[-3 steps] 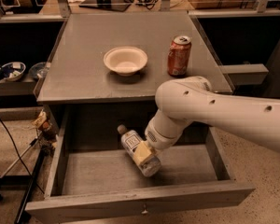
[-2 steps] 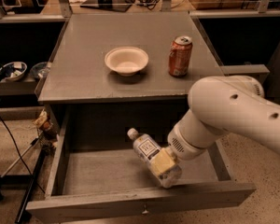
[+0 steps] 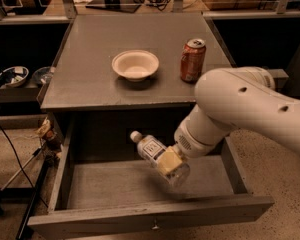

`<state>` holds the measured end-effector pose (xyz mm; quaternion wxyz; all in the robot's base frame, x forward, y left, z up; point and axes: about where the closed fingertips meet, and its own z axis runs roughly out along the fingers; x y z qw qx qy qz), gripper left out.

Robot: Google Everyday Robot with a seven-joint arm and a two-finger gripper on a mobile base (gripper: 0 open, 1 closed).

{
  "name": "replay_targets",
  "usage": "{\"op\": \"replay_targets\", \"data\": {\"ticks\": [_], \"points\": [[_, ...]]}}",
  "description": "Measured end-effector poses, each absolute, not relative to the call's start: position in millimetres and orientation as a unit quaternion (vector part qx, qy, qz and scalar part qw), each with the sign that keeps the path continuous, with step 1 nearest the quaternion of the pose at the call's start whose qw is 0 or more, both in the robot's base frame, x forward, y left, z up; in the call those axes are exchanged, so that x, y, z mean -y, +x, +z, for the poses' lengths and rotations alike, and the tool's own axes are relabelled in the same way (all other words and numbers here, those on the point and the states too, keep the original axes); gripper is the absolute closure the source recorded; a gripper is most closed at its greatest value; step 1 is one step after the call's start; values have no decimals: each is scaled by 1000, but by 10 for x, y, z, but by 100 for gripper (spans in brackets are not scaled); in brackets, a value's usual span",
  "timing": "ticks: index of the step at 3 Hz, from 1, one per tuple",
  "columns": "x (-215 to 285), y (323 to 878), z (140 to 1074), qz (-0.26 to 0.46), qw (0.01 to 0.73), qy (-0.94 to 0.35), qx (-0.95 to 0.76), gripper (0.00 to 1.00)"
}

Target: Pick blue plastic bottle from top drawer and place on counter

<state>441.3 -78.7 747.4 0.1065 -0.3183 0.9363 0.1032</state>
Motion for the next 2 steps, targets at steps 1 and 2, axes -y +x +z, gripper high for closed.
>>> {"op": "replay_targets", "data": {"ticks": [1, 2], "points": [[721, 4693, 7794, 90, 139, -335, -928, 100], [775, 4810, 8023, 87, 155, -340, -924, 100]]}}
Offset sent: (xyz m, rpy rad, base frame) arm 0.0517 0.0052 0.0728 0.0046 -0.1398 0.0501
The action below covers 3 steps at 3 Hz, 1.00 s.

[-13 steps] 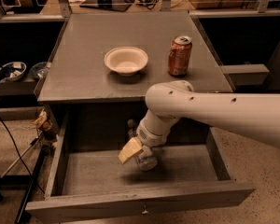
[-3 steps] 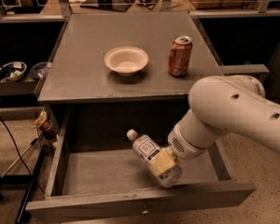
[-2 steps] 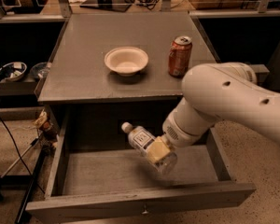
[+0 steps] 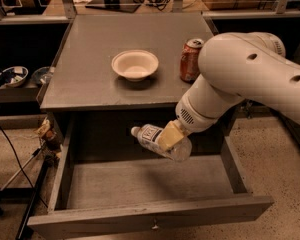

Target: Pick blue plastic bottle from top drawer and place on counter

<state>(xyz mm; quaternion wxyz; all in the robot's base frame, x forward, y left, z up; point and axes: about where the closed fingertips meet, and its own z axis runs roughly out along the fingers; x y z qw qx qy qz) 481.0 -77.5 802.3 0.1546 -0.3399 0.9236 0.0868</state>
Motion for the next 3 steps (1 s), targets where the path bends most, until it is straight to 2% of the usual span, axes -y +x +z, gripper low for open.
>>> {"op": "replay_targets", "data": {"ticks": [2, 3], "points": [[847, 4802, 8298, 75, 175, -339, -921, 100], [1169, 4581, 8775, 56, 210, -318, -923, 100]]}}
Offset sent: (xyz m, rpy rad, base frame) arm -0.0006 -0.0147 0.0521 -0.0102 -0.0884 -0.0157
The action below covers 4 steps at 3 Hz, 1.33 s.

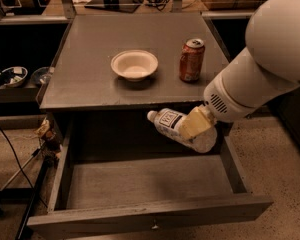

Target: Pick blue plastic bottle from top drawer and place on counter

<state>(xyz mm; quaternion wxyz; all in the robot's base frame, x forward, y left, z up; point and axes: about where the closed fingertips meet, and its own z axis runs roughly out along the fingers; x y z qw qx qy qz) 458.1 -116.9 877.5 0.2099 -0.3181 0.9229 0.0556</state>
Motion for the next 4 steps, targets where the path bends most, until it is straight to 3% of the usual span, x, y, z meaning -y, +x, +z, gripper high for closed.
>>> {"op": "replay_targets", "data": {"ticks": [3, 4], "points": [[1241, 4335, 9019, 41, 217, -319, -922, 100], [1129, 4498, 9052, 53, 228, -331, -914, 100]]}}
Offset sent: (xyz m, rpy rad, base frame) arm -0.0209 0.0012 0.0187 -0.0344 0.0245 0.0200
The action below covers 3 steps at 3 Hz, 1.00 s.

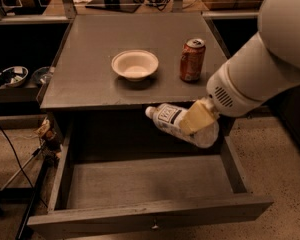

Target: Pick blue plastic bottle from top drawer and place on counter

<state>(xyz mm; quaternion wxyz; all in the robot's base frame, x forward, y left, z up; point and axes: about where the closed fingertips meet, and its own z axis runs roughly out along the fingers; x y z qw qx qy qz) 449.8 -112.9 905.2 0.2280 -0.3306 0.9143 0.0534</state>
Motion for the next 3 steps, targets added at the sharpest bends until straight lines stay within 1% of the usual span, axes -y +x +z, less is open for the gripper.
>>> {"op": "replay_targets", "data": {"ticks": [1, 3], "points": [[1005, 4658, 9204, 59, 246, -348, -903, 100], [982, 4635, 9183, 83, 253, -347, -899, 100]]}}
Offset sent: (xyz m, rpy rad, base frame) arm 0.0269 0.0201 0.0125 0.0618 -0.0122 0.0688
